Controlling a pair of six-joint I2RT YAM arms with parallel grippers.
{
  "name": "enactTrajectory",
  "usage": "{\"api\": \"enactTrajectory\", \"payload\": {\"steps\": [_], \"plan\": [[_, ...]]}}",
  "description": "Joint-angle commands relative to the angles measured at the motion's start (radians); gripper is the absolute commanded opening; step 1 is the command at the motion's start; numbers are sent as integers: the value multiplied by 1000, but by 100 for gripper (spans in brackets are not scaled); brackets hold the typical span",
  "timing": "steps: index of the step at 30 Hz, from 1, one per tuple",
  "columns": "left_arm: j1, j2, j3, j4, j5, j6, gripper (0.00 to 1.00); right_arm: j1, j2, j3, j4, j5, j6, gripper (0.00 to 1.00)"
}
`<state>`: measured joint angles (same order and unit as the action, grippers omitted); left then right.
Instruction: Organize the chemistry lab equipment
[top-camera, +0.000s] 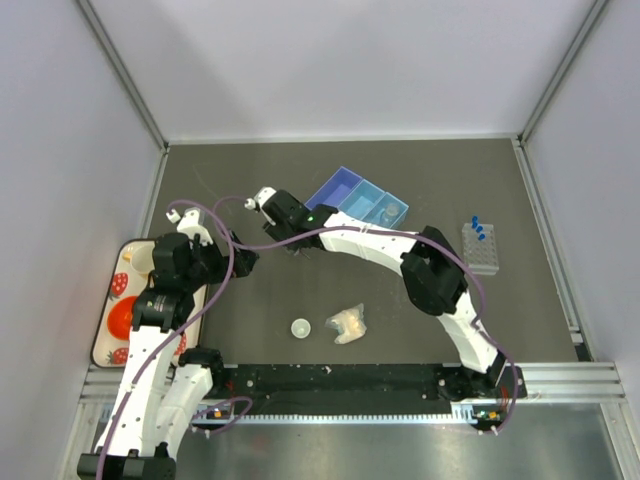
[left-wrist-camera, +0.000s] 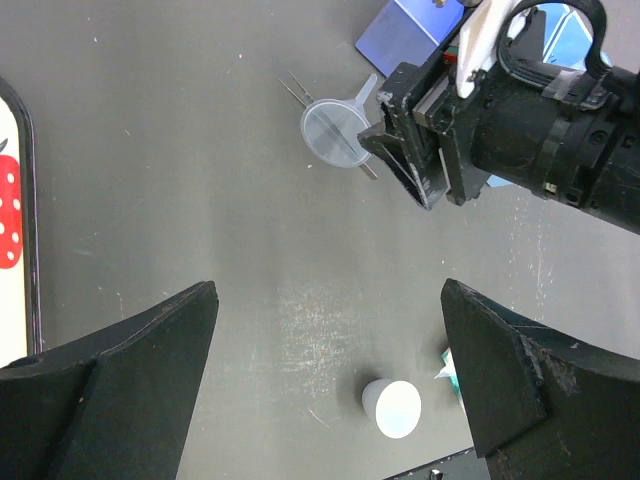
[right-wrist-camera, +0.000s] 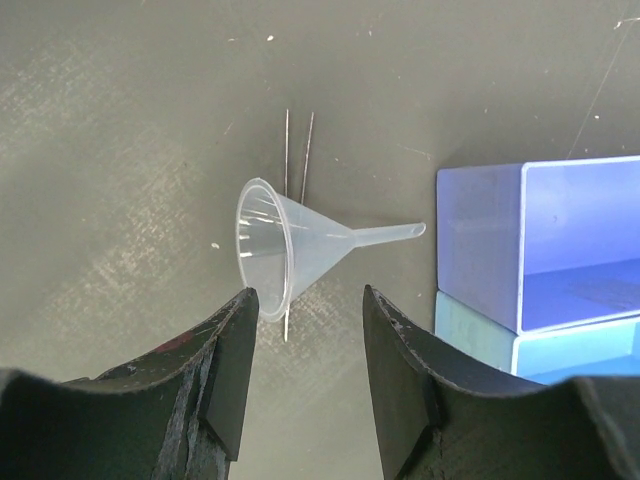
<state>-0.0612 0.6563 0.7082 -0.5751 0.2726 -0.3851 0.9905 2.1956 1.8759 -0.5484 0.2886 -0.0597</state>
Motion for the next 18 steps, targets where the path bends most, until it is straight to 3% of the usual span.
{"api": "enactTrajectory", "payload": {"steps": [1, 13, 16, 18], "plan": [[6, -14, -10, 57, 7, 18, 99, 8, 30, 61, -4, 27, -17, 46], [6, -11, -9, 57, 7, 18, 99, 17, 151, 152, -8, 84, -46, 43], [4, -9, -9, 57, 8, 18, 99, 19, 173, 170, -10, 113, -57, 40], [4, -11, -9, 58, 8, 18, 99, 20, 179, 166, -10, 133, -57, 33]]}}
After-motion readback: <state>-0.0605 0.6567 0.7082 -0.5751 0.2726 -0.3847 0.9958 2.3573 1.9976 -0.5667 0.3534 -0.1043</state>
